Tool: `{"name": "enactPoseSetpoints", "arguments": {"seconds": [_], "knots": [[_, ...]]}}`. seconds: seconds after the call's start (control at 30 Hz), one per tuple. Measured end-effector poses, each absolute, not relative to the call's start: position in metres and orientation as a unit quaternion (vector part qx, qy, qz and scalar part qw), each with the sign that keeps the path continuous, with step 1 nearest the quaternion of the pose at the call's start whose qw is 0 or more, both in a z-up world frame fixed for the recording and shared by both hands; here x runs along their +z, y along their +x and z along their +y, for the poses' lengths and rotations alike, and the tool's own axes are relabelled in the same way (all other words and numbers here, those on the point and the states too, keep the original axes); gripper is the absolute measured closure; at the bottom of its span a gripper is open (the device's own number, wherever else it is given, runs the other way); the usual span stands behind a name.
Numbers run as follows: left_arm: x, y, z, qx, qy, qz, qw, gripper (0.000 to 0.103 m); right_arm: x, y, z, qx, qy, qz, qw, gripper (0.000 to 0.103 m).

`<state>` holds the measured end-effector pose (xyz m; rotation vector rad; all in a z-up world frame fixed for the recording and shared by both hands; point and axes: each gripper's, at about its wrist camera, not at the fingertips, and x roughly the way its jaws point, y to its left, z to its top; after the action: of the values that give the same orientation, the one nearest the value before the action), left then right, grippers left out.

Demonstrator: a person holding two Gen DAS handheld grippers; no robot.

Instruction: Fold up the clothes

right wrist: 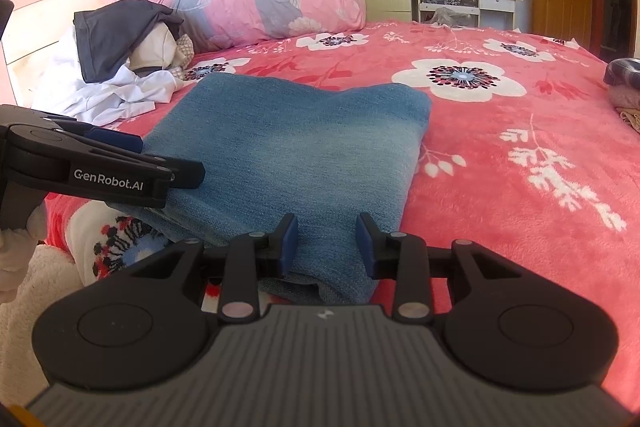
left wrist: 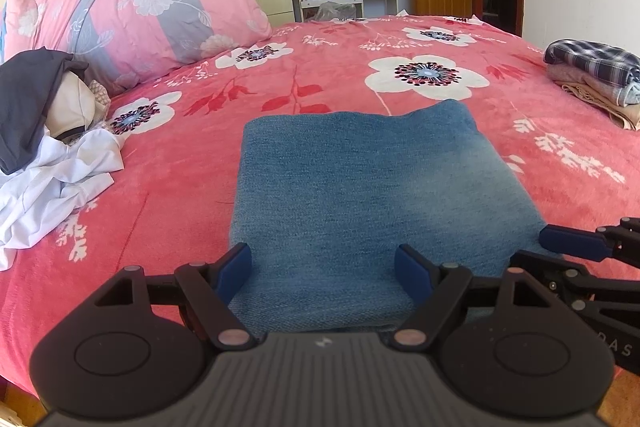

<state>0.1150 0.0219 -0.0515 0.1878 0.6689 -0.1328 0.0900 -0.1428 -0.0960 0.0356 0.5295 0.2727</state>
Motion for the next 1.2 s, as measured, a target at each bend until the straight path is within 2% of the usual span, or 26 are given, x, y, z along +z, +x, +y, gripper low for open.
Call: {"name": "enactPoseSetpoints", "arguments": {"seconds": [0.3,0.4,0.47,0.53,0.6,0.73,0.87,1.07,1.2], "knots": [[-0.052,0.113,0.023,-0.066,0.091,0.325,0.939,0.023,-0.097,0.088,-0.143,0.133,0.023,0.256,0.957,0.068],[-0.052,0.112,0.027,-0.071,0.084,0.322,0.940,0.023,-0.097,0.087,-0.144,0.123,0.035,0.255,0.958,0.052],[-0.053,0.111,0.029,-0.075,0.079,0.320,0.941,0.022,-0.099,0.088,-0.150,0.101,0.056,0.265,0.957,0.027],[-0.053,0.110,0.031,-0.079,0.077,0.317,0.942,0.022,-0.102,0.090,-0.160,0.097,0.098,0.276,0.951,0.021],[-0.054,0.109,0.033,-0.083,0.074,0.314,0.943,0.022,-0.105,0.091,-0.169,0.103,0.137,0.284,0.943,0.018],[-0.054,0.106,0.037,-0.089,0.062,0.308,0.945,0.022,-0.113,0.087,-0.169,0.127,0.138,0.284,0.940,0.001],[-0.053,0.104,0.039,-0.087,0.056,0.308,0.946,0.022,-0.116,0.084,-0.165,0.139,0.123,0.279,0.942,0.001],[-0.052,0.103,0.036,-0.079,0.054,0.312,0.945,0.019,-0.120,0.086,-0.187,0.148,0.209,0.264,0.930,0.001],[-0.051,0.104,0.032,-0.071,0.053,0.315,0.945,0.017,-0.120,0.087,-0.185,0.146,0.209,0.263,0.930,0.001]]}}
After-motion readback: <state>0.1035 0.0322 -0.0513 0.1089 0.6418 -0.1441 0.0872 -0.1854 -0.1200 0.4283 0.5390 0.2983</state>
